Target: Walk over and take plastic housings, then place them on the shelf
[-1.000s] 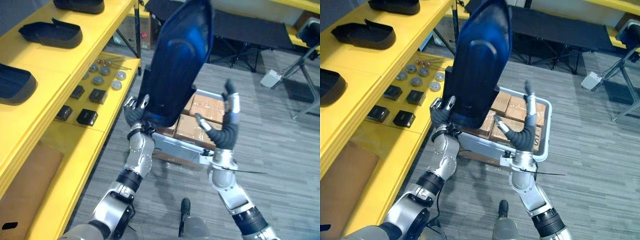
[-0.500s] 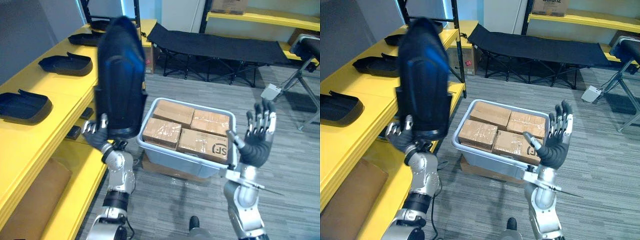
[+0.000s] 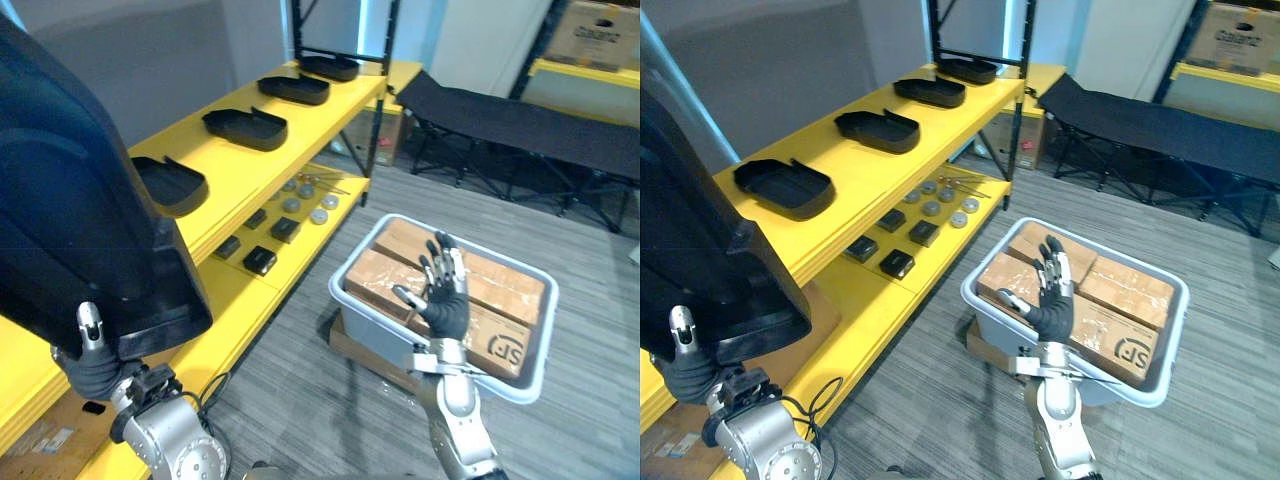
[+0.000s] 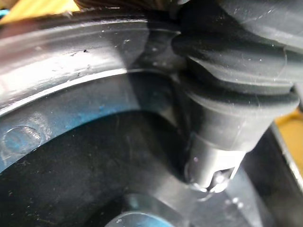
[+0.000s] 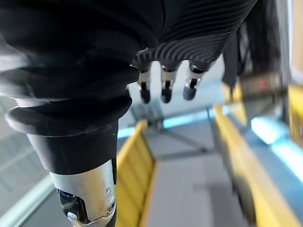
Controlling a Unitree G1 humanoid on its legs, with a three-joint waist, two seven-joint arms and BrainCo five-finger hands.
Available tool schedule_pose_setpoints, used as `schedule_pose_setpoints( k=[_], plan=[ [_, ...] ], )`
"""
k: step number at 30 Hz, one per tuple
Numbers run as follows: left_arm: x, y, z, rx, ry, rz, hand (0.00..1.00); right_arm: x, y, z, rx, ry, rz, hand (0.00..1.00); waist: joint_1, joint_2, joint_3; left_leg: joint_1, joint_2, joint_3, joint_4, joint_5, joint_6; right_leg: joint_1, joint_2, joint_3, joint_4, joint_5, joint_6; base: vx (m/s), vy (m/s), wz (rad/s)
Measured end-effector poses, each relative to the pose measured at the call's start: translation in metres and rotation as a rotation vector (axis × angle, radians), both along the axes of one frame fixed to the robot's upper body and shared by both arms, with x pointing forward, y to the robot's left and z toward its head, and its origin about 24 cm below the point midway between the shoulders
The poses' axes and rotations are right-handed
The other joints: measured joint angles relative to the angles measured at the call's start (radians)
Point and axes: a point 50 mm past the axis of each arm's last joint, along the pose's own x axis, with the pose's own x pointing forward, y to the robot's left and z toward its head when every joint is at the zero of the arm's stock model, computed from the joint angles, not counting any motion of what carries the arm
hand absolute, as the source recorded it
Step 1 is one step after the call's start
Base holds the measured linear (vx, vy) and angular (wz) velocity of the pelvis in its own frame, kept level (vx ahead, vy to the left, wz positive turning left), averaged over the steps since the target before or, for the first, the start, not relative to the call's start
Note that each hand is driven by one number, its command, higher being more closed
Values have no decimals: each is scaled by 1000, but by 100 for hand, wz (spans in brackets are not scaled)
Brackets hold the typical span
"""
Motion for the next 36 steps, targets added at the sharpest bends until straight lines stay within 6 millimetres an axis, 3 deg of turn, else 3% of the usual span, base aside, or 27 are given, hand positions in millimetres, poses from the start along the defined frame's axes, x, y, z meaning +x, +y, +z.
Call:
schedule_pose_setpoints(
  k=[5,7,8,10,12,14,15,16,17,18,19,21,22,25,27,29,30,31,32,33,34,35,36],
  plan=[
    [-23,17,7,68,0,65,100,7,15,-2,-20,15,92,0,54,-4,-2,-31,-20,-92,3,0,0,42,-4,-92,4,-28,4,19,-1,54],
    [-30,24,8,107,11,54,100,10,17,1,-51,-3,103,0,81,-6,-3,-69,-25,-158,7,4,3,30,-3,-112,52,-83,2,34,-13,69],
    [-30,25,7,113,15,46,100,11,18,2,-58,-7,106,0,82,-6,-3,-84,-26,-180,14,4,4,27,3,-101,75,-113,2,50,-50,129],
    [-25,23,6,117,-4,-55,100,13,11,0,-77,22,60,0,63,-17,-4,-135,-54,-329,37,22,-10,29,31,-19,167,-218,-10,54,-81,179],
    [-22,20,6,134,-24,-106,100,14,-1,-3,-86,52,2,0,81,-33,8,-145,-70,-399,30,39,-19,55,31,-10,206,-262,-8,113,-37,126],
    [-21,18,4,127,-12,-133,100,13,-10,-5,-82,67,-40,0,85,-32,9,-178,-88,-413,30,69,-10,75,31,-76,206,-276,-4,63,-72,97],
    [-19,16,3,122,-13,-146,100,12,-15,-6,-81,71,-61,0,78,-33,11,-190,-94,-384,25,91,4,87,29,-110,205,-276,-4,17,-47,142],
    [-14,11,3,121,-19,-188,100,9,-27,-9,-79,86,-114,0,56,-33,23,-215,-93,-261,4,130,54,99,26,-174,205,-275,-4,-3,16,178],
    [-4,3,1,129,-26,-267,100,0,-42,-13,-77,105,-182,0,44,-20,34,-261,-58,-64,23,162,130,111,26,-244,207,-274,-3,1,70,176],
    [0,-1,-1,129,-25,-299,100,-4,-48,-13,-77,107,-209,0,38,-12,49,-263,-41,14,33,176,133,125,24,-262,209,-274,-2,6,86,153],
    [3,-6,-6,126,-4,-346,100,-8,-55,-16,-85,121,-237,0,23,-2,61,-257,-43,73,32,199,107,143,15,-275,220,-275,-2,11,110,77],
    [2,-9,-11,115,17,-364,100,-8,-56,-14,-83,106,-241,0,23,-5,64,-258,-64,78,33,197,109,137,-11,-268,234,-275,-2,-4,125,25],
    [3,-10,-10,116,15,-365,100,-7,-55,-10,-76,77,-234,0,24,-5,78,-259,-71,85,42,190,118,132,-24,-262,247,-277,-3,-38,153,-14],
    [3,-7,-8,142,36,-325,100,5,-45,7,-56,-18,-195,0,28,-1,137,-296,-58,113,193,92,129,127,-51,-206,278,-310,-8,-96,124,-34],
    [6,-7,-4,182,41,-323,100,7,-43,12,-21,-53,-212,0,25,7,148,-348,-45,106,339,12,134,131,-65,-188,306,-365,32,-117,140,-6],
    [7,-6,-1,234,48,-321,100,7,-41,13,12,-52,-252,0,28,-1,155,-366,-50,103,406,-26,146,139,-85,-190,340,-399,38,-30,144,18],
    [8,-3,2,263,44,-321,100,7,-37,14,2,-57,-279,0,30,-14,160,-381,-52,113,469,-57,181,152,-102,-196,346,-414,18,106,237,13],
    [8,-1,6,296,40,-320,100,6,-36,13,-21,-55,-303,0,35,-26,164,-375,-60,157,565,-130,228,185,-116,-200,354,-428,-12,181,247,14],
    [9,-1,6,307,37,-325,100,4,-35,12,-35,-54,-311,0,37,-24,159,-358,-72,173,567,-178,230,193,-119,-196,393,-431,-55,268,254,49],
    [13,-2,9,332,26,-344,100,2,-36,10,-49,-49,-320,0,24,-28,154,-343,-110,147,552,-207,205,142,-174,-125,568,-385,-120,233,197,83],
    [16,-3,12,353,18,-350,100,1,-35,9,-57,-43,-321,0,8,-51,146,-328,-141,129,511,-209,207,60,-211,-32,701,-302,-147,331,243,119],
    [20,-3,19,401,3,-355,100,3,-32,13,-82,-68,-314,0,-4,-59,145,-295,-162,100,429,-207,211,-51,-190,97,852,-272,-113,261,144,86],
    [22,-3,21,407,-5,-356,100,4,-31,15,-102,-81,-309,0,-6,-58,146,-277,-165,85,397,-198,222,-87,-163,128,890,-307,-97,324,131,72]
  ],
)
